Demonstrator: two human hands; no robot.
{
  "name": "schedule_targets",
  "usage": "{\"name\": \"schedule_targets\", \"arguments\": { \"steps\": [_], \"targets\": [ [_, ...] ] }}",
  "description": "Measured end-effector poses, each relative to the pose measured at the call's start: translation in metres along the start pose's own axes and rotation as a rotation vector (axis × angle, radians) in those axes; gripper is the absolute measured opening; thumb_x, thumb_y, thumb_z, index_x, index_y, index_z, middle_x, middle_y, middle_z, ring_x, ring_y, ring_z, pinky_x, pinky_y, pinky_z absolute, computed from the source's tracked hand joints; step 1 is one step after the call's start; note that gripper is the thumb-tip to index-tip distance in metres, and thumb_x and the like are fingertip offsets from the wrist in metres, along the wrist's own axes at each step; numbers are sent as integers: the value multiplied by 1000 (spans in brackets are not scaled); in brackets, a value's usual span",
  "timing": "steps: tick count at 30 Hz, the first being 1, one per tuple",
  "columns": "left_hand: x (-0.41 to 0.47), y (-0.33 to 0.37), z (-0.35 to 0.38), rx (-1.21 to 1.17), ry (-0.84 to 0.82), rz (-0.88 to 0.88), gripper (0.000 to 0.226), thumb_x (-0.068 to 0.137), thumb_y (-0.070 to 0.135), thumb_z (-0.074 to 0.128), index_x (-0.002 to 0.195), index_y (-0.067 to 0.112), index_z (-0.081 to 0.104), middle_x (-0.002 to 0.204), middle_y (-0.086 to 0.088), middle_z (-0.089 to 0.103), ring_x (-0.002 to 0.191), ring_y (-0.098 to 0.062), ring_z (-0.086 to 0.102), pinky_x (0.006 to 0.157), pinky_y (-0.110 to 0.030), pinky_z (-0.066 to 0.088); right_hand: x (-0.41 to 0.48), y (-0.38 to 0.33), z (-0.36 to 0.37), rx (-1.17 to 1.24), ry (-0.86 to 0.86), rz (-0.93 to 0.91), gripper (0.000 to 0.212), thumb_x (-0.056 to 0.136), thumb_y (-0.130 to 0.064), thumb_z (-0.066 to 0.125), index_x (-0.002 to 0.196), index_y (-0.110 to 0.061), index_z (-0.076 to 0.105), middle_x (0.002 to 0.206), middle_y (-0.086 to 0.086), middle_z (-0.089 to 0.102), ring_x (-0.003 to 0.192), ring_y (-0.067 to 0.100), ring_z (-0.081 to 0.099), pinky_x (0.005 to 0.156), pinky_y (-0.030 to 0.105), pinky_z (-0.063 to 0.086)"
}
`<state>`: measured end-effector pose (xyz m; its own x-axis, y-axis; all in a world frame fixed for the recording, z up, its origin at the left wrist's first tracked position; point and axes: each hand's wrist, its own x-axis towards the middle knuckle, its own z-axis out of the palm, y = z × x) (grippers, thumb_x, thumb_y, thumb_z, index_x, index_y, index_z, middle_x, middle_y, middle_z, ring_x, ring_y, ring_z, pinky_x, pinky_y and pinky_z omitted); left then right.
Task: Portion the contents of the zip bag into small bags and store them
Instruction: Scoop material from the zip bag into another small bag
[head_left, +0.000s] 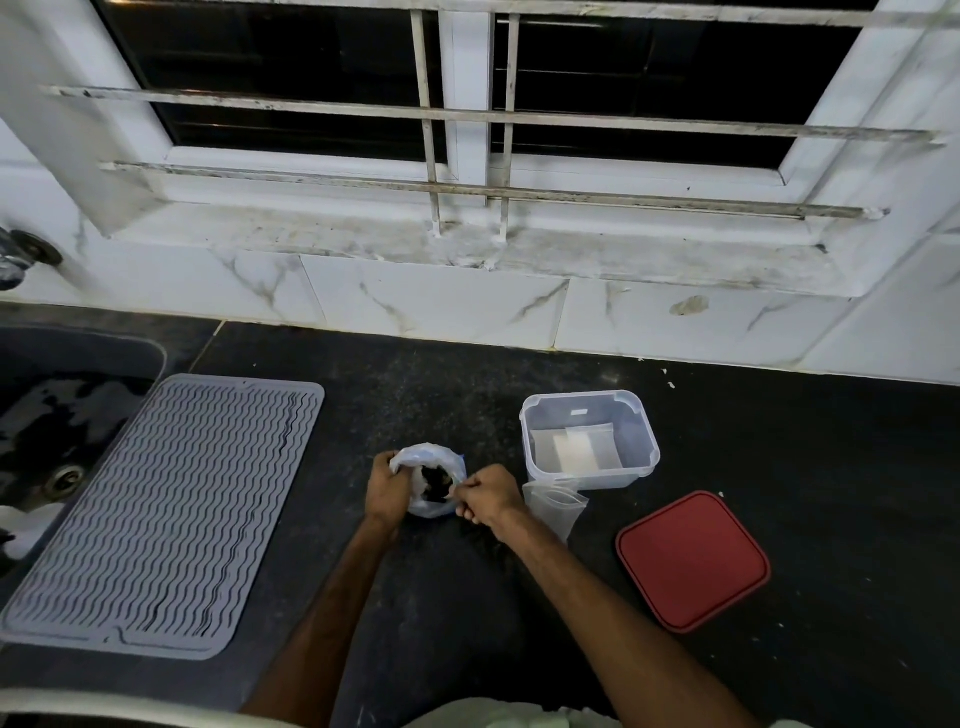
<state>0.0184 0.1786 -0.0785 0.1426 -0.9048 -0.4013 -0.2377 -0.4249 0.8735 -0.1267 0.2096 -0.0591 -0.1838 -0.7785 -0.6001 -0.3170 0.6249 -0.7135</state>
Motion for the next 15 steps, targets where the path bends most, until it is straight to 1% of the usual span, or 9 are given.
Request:
{"name": "schedule_targets", "arguments": {
  "steps": [3, 6, 9, 11, 13, 15],
  "targets": [
    [-5, 8, -2, -12, 77, -12, 23, 97, 13, 55, 115, 0, 54, 105, -11, 61, 99, -25, 58, 77, -32, 43, 1, -2, 3, -95, 39, -57, 30, 89, -24, 68, 63, -8, 69, 58, 7, 68, 41, 10, 55, 49, 23, 49],
    [-3, 7, -4, 13, 126, 0, 23, 96, 14, 56, 115, 1, 56, 107, -11, 63, 99, -25, 60, 77, -32, 44, -2, -6, 3, -164, 70, -126, 32, 91, -25, 65, 63, -10, 68, 61, 9, 71, 44, 12, 60, 52, 25, 54],
    [-3, 5, -3, 44, 155, -7, 21, 95, 12, 56, 114, 5, 54, 104, -9, 60, 96, -22, 58, 81, -35, 47, -5, -8, 1, -231, 133, -183, 33, 89, -27, 65, 59, -13, 63, 56, 6, 69, 44, 13, 62, 59, 33, 60],
    [-4, 4, -1, 65, 160, 6, 21, 95, 13, 56, 114, 6, 54, 104, -9, 60, 95, -22, 58, 83, -36, 48, -6, -8, -1, -243, 154, -199, 33, 87, -27, 64, 57, -13, 64, 53, 4, 68, 46, 14, 64, 62, 35, 60],
    [-6, 4, 1, 74, 159, 19, 21, 94, 13, 56, 115, 6, 54, 104, -9, 61, 95, -22, 58, 82, -36, 49, -7, -9, -4, -213, 135, -194, 31, 87, -25, 63, 59, -13, 68, 53, 2, 68, 45, 12, 62, 63, 33, 59],
    [-7, 5, 1, 79, 160, 33, 21, 94, 13, 57, 114, 7, 54, 102, -8, 61, 94, -21, 58, 78, -33, 46, -9, -8, -7, -171, 105, -184, 28, 88, -24, 64, 62, -14, 69, 53, 0, 67, 41, 8, 57, 59, 29, 56]
  ]
}}
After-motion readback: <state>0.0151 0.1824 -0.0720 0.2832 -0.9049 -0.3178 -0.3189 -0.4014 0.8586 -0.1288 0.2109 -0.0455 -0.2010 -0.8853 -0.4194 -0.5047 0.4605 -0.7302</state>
